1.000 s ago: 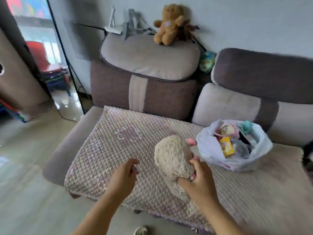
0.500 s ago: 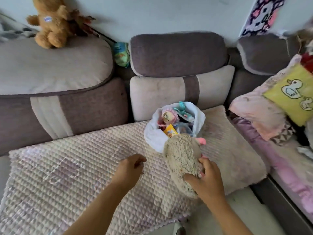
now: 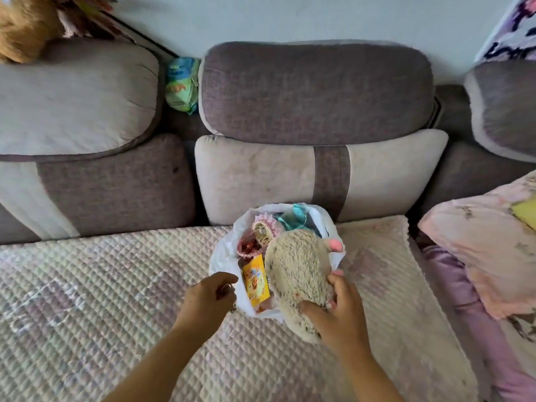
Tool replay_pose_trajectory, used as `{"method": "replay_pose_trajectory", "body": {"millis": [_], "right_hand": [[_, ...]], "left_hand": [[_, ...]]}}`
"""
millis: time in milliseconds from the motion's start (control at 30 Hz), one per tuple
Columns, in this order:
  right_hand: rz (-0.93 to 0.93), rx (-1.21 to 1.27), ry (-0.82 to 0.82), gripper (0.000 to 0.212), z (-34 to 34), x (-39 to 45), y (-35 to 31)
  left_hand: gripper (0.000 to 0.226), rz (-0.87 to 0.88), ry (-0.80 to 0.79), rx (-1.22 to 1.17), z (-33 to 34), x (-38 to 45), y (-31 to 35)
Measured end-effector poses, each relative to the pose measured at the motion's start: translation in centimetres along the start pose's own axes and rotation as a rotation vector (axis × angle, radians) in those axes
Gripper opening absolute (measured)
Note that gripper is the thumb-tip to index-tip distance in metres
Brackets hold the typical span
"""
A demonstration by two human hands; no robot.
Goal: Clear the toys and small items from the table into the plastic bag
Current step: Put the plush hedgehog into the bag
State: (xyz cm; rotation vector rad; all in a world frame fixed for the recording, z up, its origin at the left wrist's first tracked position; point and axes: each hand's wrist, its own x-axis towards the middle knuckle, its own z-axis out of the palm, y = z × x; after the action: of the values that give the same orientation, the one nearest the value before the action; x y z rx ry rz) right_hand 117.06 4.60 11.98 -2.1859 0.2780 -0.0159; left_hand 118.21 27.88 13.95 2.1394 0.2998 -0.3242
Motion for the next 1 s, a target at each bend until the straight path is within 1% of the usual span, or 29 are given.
{"method": "replay_pose_trajectory", "body": {"millis": [67,167,300,367,500,600,700,767,900,933,1000], "right_hand": [[-0.038,0.008,-0.063,0.051,-0.5,3.8,1.0],[-0.074,0.019,-0.149,0.052,-0.5,9.7,2.3],[-0.073,0.042,-0.189,0.050,1.1,15.6,3.6],[-0.052,-0.061,-0.196,0.051,2.1,17.7,5.1],[0.013,-0.435,-0.214,0.053,3.7,18.8,8.3],[-0.023,-0.613,-0.237,0.052,5.0,18.4,8.9],[-0.033,-0.752,-0.253,0.061,5.9,18.2,8.5],[-0.007,-0.737,-0.201,0.069,5.7,18.1,7.9],[-0.030,-0.442,-0.018,0.072,5.1,17.9,7.5],[-0.041,-0.378,-0.004,0.074,5.2,17.9,7.4],[-0.085,-0.329,-0.011,0.080,5.4,17.8,7.4]], "left_hand": [[0.029,-0.073,0.061,-0.027,2.0,1.8,1.5],[0.023,-0.164,0.125,-0.046,5.0,4.6,3.1],[0.023,-0.200,0.173,-0.048,7.7,7.2,3.5],[0.025,-0.212,0.175,-0.060,8.7,8.3,3.6],[0.027,-0.255,0.166,-0.031,9.7,10.7,3.1],[0.024,-0.262,0.174,-0.036,9.8,12.6,2.5],[0.021,-0.278,0.201,-0.025,9.5,14.7,2.1],[0.015,-0.287,0.220,0.011,9.3,16.4,1.9],[0.017,-0.261,0.242,0.040,9.3,20.1,1.5],[0.019,-0.254,0.238,0.036,9.5,21.1,1.3],[0.022,-0.249,0.223,0.051,10.0,22.8,1.0]]}}
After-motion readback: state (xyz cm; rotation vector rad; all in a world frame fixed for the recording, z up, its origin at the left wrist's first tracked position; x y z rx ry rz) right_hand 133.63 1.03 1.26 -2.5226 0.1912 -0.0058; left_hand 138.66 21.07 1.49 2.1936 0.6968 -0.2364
